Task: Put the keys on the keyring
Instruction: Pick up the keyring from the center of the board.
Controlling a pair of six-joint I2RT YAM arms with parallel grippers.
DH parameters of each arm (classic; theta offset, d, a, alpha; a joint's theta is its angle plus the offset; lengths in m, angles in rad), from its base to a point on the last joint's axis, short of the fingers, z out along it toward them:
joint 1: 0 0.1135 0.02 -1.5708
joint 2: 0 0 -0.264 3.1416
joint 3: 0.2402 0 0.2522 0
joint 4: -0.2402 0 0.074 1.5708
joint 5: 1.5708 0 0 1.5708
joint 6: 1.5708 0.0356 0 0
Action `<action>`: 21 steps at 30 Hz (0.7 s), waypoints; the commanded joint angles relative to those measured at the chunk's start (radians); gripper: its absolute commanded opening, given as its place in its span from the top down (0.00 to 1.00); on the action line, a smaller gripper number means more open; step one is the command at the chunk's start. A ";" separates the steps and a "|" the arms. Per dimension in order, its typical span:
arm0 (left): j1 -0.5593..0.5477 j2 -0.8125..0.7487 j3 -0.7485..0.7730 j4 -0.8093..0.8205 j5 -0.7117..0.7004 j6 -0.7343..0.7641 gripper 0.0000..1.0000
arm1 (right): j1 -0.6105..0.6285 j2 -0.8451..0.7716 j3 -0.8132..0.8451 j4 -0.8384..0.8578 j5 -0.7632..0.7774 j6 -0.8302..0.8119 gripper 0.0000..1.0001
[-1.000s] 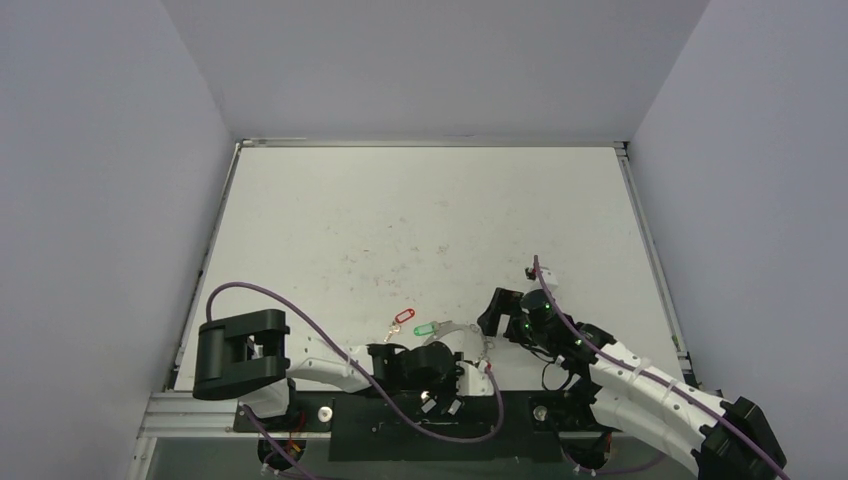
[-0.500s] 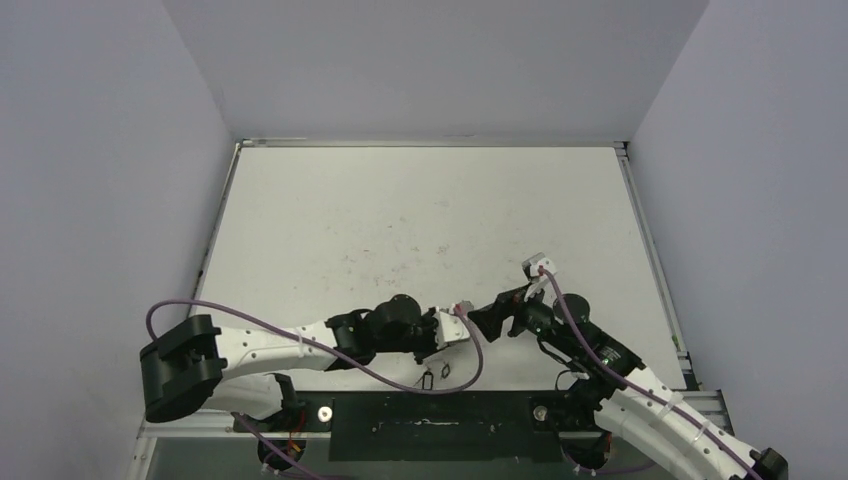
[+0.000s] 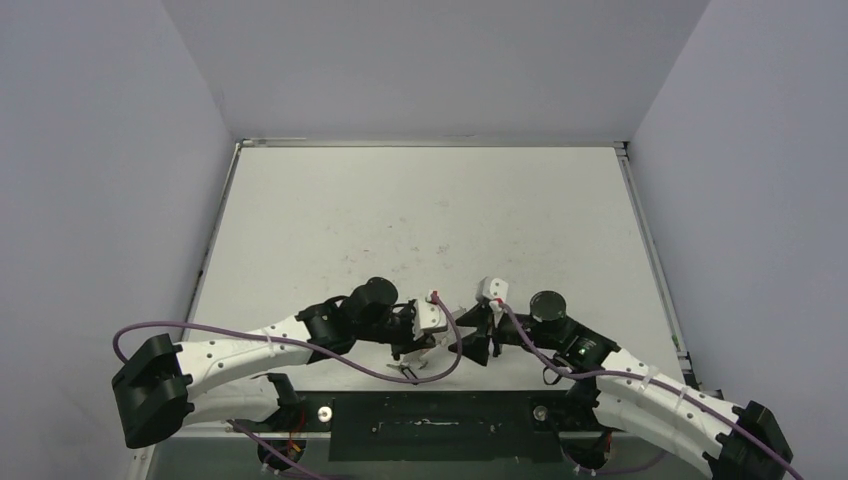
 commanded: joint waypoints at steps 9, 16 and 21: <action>0.016 -0.016 0.073 -0.041 0.092 0.030 1.00 | 0.187 0.104 0.102 0.007 0.044 -0.280 0.40; 0.016 -0.030 0.074 -0.039 0.103 0.033 1.00 | 0.211 0.153 0.109 0.001 0.083 -0.322 0.53; 0.016 -0.038 0.068 -0.027 0.108 0.027 1.00 | 0.219 0.174 0.109 0.035 0.082 -0.326 0.64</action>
